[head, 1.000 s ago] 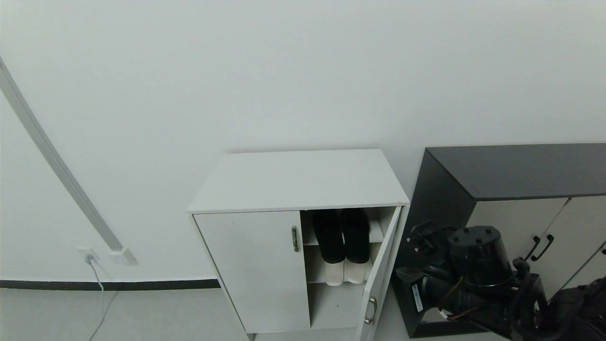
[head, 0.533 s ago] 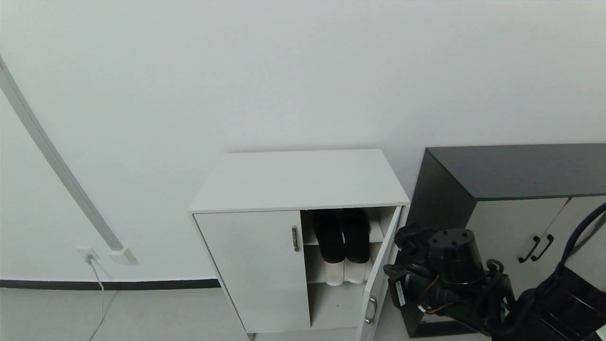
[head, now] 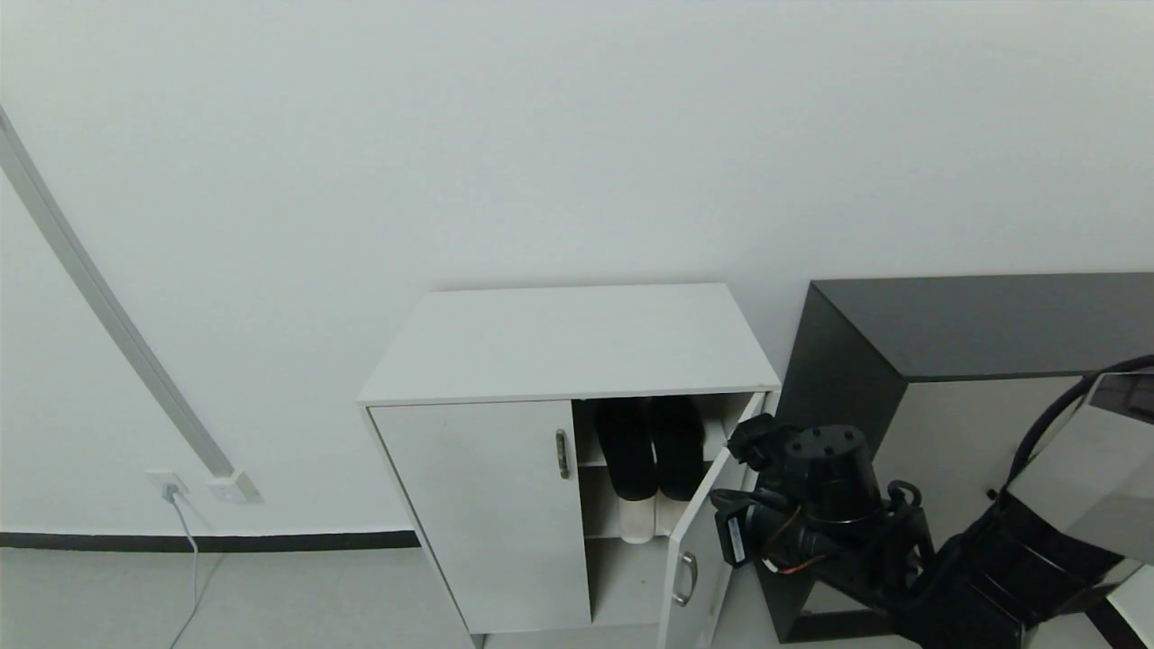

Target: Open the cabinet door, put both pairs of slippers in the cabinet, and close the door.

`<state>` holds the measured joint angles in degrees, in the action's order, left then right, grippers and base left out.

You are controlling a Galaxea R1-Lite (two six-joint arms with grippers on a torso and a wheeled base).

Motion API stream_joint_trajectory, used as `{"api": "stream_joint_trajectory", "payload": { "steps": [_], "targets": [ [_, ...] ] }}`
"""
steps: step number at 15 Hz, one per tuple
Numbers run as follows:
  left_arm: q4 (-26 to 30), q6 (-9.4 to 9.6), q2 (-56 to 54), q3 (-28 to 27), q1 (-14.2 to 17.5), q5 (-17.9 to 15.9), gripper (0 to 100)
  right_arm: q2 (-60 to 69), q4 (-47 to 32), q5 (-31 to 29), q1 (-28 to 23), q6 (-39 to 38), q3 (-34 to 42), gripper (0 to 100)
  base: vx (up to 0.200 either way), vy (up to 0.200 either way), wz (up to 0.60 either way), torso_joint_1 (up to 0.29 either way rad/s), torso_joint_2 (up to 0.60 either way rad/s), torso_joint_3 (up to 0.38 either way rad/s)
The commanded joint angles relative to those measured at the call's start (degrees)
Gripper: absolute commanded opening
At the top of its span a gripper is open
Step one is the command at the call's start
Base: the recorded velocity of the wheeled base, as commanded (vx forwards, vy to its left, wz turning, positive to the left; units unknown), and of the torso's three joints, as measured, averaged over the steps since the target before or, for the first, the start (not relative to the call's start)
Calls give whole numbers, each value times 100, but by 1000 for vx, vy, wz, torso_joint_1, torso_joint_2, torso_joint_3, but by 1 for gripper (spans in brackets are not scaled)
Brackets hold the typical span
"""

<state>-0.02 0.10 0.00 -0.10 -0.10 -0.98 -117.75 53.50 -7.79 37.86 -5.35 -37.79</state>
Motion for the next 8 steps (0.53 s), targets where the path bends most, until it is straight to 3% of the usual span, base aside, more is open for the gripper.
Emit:
{"api": "stream_joint_trajectory", "payload": {
  "steps": [1,8],
  "targets": [
    [2,-10,9,1,1,1,0,-319,-7,-12,2,8,-281,0,0,0,0,0,0,0],
    [2,-10,9,1,1,1,0,-925,-15,-30,-77,34,-1072,0,0,0,0,0,0,0]
  ]
}}
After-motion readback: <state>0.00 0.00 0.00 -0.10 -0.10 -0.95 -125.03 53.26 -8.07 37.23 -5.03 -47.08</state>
